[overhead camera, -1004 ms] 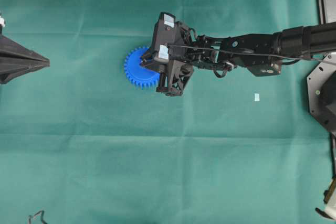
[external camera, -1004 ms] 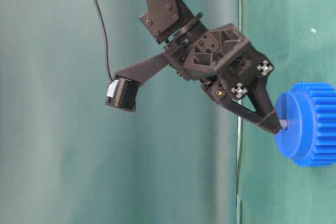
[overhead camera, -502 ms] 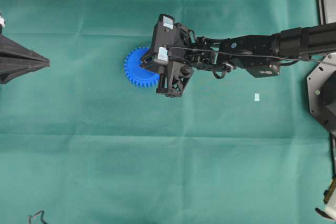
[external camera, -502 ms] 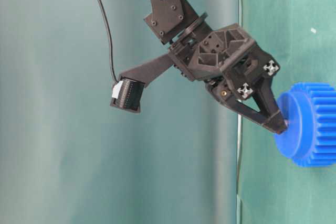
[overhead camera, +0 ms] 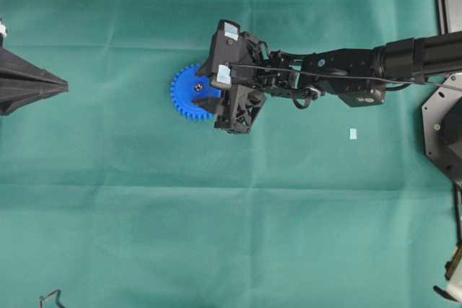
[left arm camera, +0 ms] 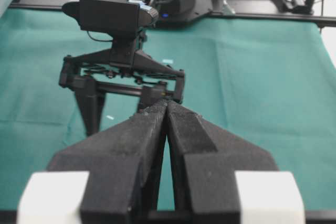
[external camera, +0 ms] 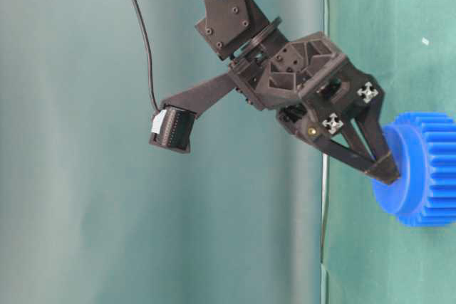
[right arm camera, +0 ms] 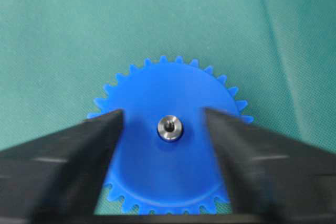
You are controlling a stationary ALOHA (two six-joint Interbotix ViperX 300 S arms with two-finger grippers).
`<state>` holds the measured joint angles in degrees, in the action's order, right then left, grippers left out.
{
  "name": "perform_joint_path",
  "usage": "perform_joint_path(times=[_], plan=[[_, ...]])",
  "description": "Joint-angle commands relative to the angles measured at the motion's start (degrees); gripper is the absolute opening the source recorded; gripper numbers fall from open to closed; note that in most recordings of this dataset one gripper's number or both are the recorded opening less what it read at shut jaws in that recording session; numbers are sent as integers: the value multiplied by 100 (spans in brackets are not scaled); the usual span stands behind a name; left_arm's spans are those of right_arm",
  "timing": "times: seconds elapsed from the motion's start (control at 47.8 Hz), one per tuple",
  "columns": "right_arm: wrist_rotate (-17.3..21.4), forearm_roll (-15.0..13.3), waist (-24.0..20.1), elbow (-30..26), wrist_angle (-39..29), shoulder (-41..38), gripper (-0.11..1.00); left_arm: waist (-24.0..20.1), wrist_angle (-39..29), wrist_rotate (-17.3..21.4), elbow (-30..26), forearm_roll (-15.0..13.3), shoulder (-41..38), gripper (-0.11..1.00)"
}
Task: Insert the shaft into the center hole of the gear.
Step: 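Open the right gripper and raise it off the shaft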
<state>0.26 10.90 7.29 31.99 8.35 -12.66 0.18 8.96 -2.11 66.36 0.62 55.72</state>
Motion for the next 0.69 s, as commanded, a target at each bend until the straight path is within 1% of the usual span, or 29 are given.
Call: perform_joint_path(times=[0.0,0.042,0.146,0.188,0.439,0.669], plan=[[0,0,-18,-97,62,141,90,0,44,0,-141,18,-35,0],[0,0,-18,-88,53,185,93,0,44,0,-141,18,-35,0],[-9,9,-18,-62,35,396,84,0,44,0,-141,18,-26,0],[-18,0,-18,-53,26,492,82,0,44,0,-141,18,-26,0],[-114,-35,-18,79,-62,1230,83,0,35,-9,-141,18,-9,0],[-149,-35,-18,378,-176,1986,83,0,35,-9,-149,18,-9,0]])
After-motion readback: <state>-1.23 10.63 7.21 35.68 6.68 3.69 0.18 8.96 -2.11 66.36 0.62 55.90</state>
